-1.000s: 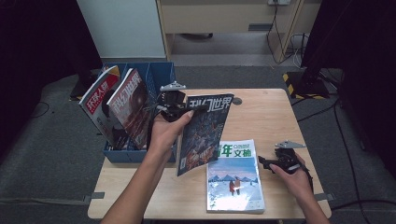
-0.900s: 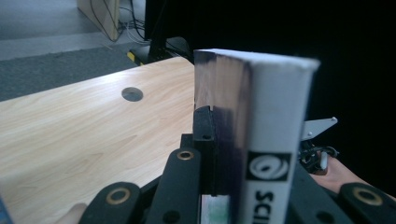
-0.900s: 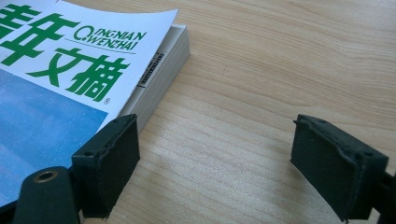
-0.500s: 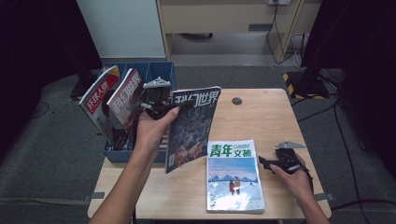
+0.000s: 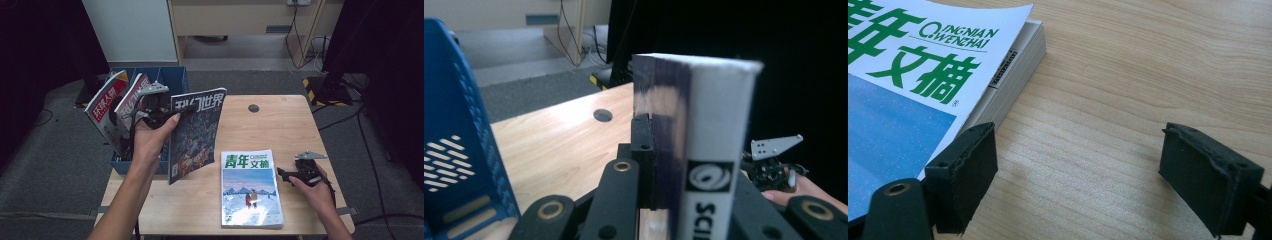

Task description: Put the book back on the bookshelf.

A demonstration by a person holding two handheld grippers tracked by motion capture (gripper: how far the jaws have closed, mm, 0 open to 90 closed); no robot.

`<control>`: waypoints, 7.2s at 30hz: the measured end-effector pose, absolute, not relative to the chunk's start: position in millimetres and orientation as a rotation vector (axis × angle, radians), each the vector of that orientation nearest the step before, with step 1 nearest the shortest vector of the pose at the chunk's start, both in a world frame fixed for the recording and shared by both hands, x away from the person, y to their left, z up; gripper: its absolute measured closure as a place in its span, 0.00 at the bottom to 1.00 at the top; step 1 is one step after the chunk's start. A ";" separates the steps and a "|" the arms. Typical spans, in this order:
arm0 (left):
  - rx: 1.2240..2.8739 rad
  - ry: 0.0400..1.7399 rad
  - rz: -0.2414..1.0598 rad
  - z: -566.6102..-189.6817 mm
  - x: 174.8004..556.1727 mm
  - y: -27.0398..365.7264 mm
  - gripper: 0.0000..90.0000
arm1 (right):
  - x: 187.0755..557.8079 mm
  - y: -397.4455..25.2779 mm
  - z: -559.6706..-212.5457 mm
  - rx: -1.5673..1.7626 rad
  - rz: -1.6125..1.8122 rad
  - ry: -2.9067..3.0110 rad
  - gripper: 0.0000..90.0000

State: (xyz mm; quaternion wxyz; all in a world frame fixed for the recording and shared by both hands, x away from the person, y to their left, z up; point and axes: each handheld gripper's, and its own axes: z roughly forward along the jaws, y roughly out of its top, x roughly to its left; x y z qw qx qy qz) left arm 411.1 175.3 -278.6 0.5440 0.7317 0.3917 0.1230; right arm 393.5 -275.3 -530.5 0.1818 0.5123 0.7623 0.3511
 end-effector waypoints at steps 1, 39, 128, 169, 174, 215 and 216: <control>1.729 0.927 0.296 -278.0 410.4 176.5 0.91 | 393.4 -275.2 -530.5 1.446 0.991 2.152 0.17; 1.658 0.955 0.357 -269.5 396.6 208.0 0.91 | 392.8 -277.3 -535.2 1.454 0.946 2.134 0.14; 1.426 1.144 0.568 -260.6 382.5 302.5 0.91 | 391.2 -275.3 -538.4 1.413 0.914 2.121 0.11; 1.282 1.117 0.718 -264.3 373.6 321.3 0.91 | 390.9 -275.3 -538.3 1.415 0.914 2.123 0.11; 1.280 1.125 0.737 -265.9 376.4 322.1 0.91 | 390.7 -275.2 -538.3 1.417 0.914 2.121 0.11; 1.251 1.133 0.808 -301.9 408.2 316.4 0.91 | 390.6 -275.2 -538.4 1.414 0.915 2.120 0.11; 1.250 1.133 0.805 -302.7 408.4 316.5 0.91 | 390.6 -275.1 -538.4 1.415 0.915 2.120 0.11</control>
